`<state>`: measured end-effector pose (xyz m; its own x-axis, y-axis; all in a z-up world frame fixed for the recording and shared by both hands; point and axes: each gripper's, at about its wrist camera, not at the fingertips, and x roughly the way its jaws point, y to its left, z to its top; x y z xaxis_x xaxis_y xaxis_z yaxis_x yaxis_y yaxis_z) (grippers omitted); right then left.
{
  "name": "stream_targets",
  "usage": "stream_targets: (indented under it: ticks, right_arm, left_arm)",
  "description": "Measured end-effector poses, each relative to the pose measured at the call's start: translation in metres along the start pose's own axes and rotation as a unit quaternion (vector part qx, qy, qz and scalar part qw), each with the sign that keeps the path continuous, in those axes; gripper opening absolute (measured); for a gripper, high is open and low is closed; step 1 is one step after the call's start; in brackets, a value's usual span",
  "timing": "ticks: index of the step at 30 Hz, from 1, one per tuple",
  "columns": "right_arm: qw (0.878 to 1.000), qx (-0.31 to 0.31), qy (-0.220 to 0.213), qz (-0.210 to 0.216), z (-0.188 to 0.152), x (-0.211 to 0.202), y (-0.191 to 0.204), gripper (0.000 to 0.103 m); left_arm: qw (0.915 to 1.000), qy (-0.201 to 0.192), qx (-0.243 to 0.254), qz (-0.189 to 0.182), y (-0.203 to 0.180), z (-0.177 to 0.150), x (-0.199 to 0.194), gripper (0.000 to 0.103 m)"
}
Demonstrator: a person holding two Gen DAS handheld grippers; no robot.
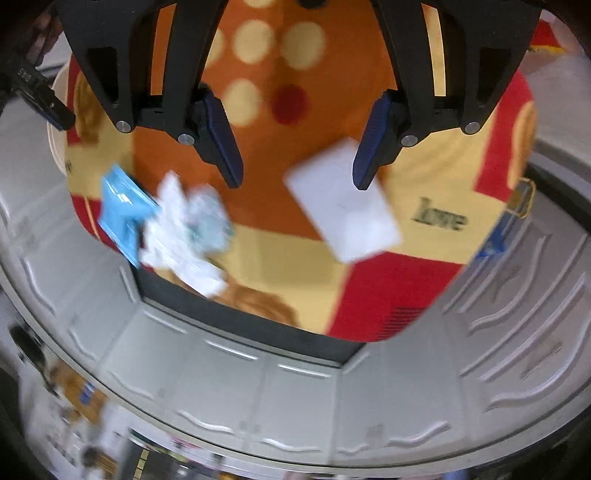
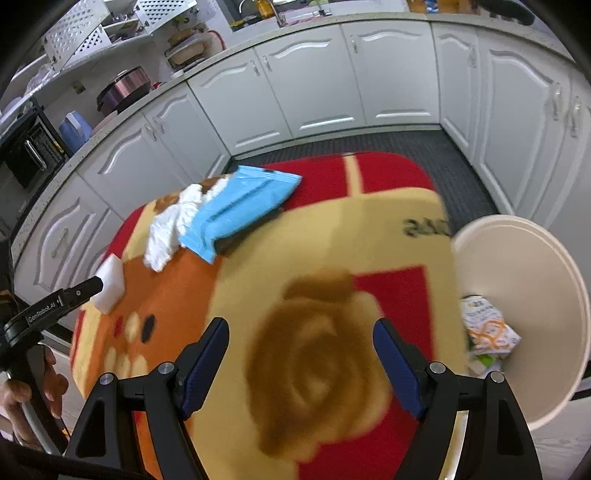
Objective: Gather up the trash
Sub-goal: 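Move both tools back over the table toward the white block and blue packet, then grasp the white sponge block with the left tool while the right tool grasps the blue packet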
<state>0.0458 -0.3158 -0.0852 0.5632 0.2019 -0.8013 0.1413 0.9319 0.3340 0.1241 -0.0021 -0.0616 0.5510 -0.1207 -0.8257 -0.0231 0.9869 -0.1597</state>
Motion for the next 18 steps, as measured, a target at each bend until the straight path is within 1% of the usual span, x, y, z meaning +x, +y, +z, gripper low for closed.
stream_targets:
  ticks: [1,3,5,8,10,12,15,17,18]
  right_arm:
    - [1.000,0.004,0.002,0.002,0.006,0.005,0.004,0.079]
    - [1.000,0.012,0.008,0.008,0.016,0.013,0.010,0.085]
    - [0.999,0.030,0.014,0.015,0.030,0.025,0.017,0.086]
    - [0.998,0.053,0.018,0.025,0.051,0.041,0.027,0.086]
    - [0.998,0.062,0.018,0.018,0.068,0.055,0.036,0.088]
    - [0.997,0.068,0.028,0.006,0.078,0.069,0.040,0.089]
    - [0.996,0.078,0.034,0.004,0.087,0.083,0.043,0.090]
    - [0.996,0.077,0.041,-0.014,0.091,0.095,0.046,0.089]
    - [0.996,0.079,0.045,-0.016,0.090,0.099,0.045,0.090]
  left_arm:
    - [0.9999,0.000,-0.013,0.002,0.009,0.005,0.002,0.064]
    - [0.9995,0.003,-0.031,0.002,0.019,0.011,0.006,0.066]
    - [0.9987,0.010,-0.050,-0.001,0.030,0.016,0.013,0.066]
    - [0.9973,0.019,-0.070,-0.007,0.034,0.020,0.024,0.067]
    - [0.9966,0.023,-0.079,-0.010,0.037,0.021,0.027,0.067]
    - [0.9959,0.026,-0.086,-0.013,0.038,0.022,0.031,0.068]
    - [0.9948,0.028,-0.097,-0.013,0.038,0.024,0.038,0.070]
    - [0.9944,0.030,-0.101,-0.010,0.037,0.025,0.043,0.071]
    - [0.9943,0.031,-0.102,-0.007,0.037,0.025,0.045,0.071]
